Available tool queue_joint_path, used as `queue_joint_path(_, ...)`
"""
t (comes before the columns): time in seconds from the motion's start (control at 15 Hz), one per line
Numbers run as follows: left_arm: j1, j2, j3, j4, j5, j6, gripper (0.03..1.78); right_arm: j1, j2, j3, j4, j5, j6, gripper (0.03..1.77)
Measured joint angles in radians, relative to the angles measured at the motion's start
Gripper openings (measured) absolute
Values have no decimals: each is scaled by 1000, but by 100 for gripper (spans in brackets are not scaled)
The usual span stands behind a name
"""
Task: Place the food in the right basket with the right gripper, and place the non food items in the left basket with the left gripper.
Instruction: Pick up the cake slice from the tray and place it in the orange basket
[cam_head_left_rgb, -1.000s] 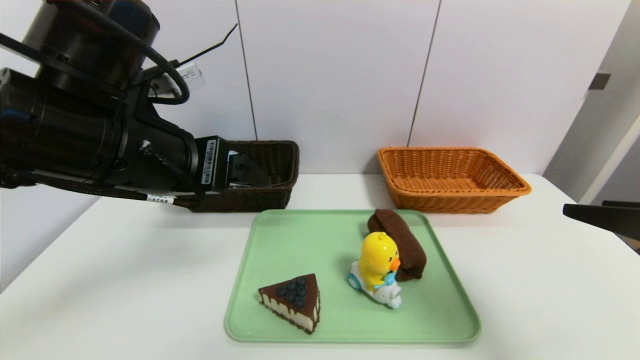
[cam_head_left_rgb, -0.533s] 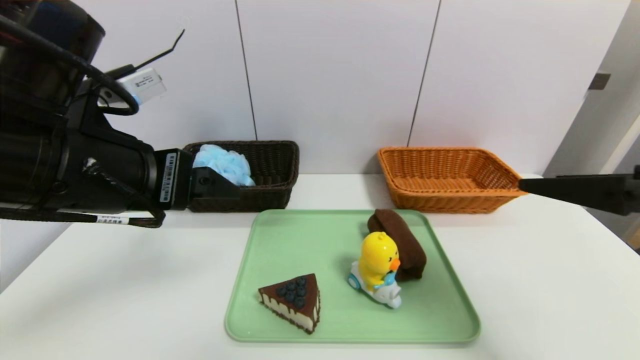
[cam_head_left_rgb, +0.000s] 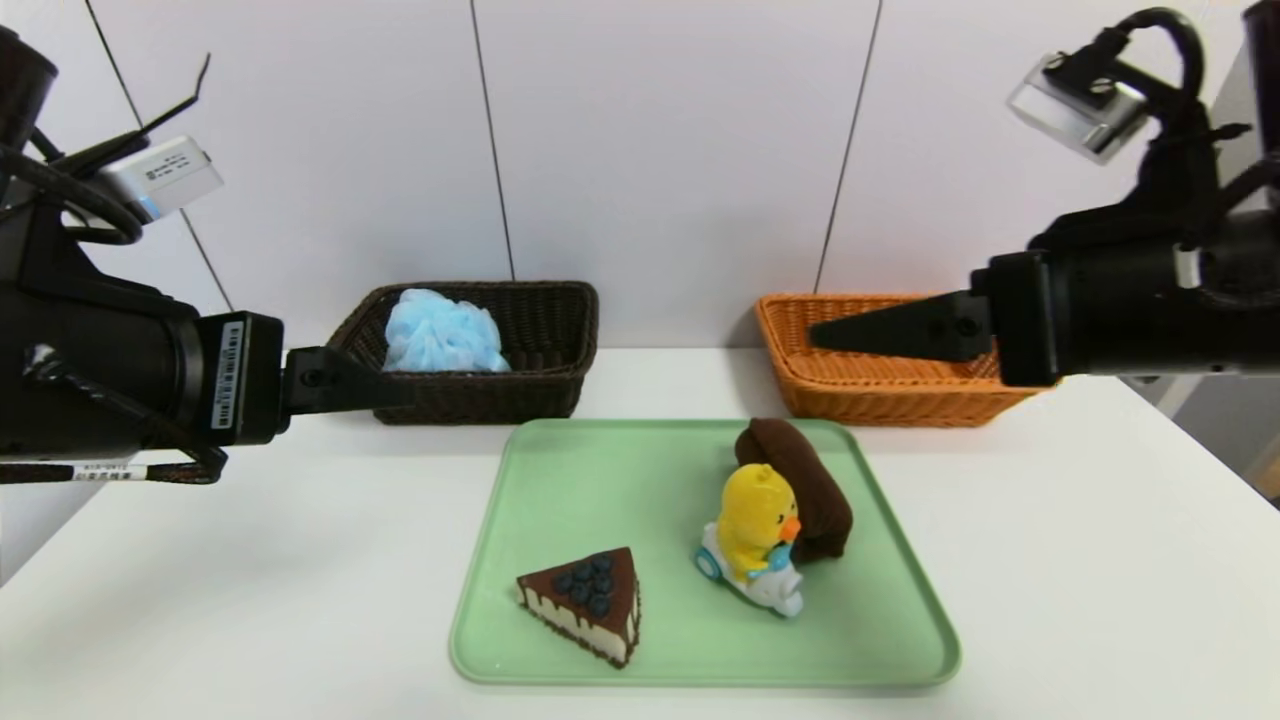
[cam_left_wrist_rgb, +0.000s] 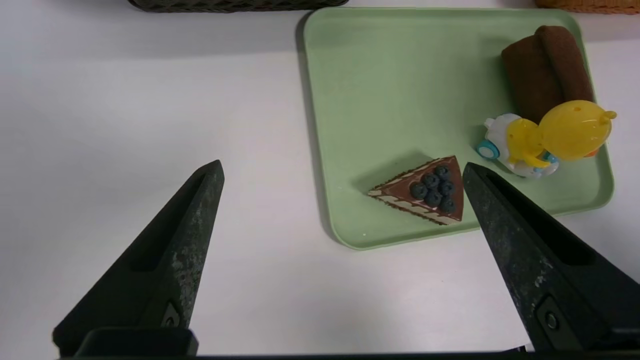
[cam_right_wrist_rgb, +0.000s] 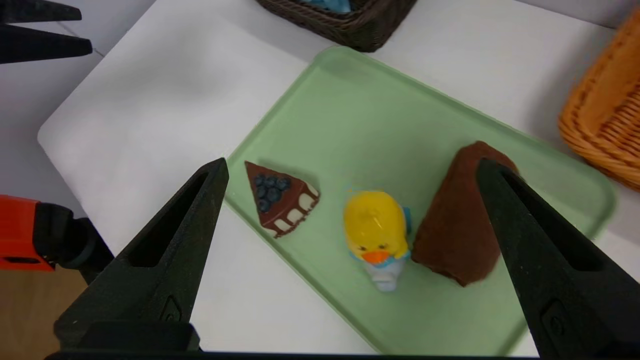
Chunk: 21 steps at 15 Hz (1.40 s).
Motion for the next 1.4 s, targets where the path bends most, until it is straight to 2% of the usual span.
queue_joint_path(0.33, 61, -101, 69, 41, 1, 1, 169, 126, 202, -178, 10, 0, -9, 170)
queue_joint_path(0.67, 109, -188, 122, 62, 0, -1, 169, 231, 393, -340, 32, -2, -66, 170)
queue_joint_path(0.8, 118, -209, 135, 66, -1, -3, 169, 255, 454, -396, 73, -2, -86, 170)
queue_joint_path(1.13, 134, -237, 157, 66, -1, -3, 169, 293, 578, -552, 274, -3, -144, 170)
queue_joint_path(1.4, 135, -243, 158, 66, -2, -3, 169, 300, 642, -576, 307, -6, -200, 170)
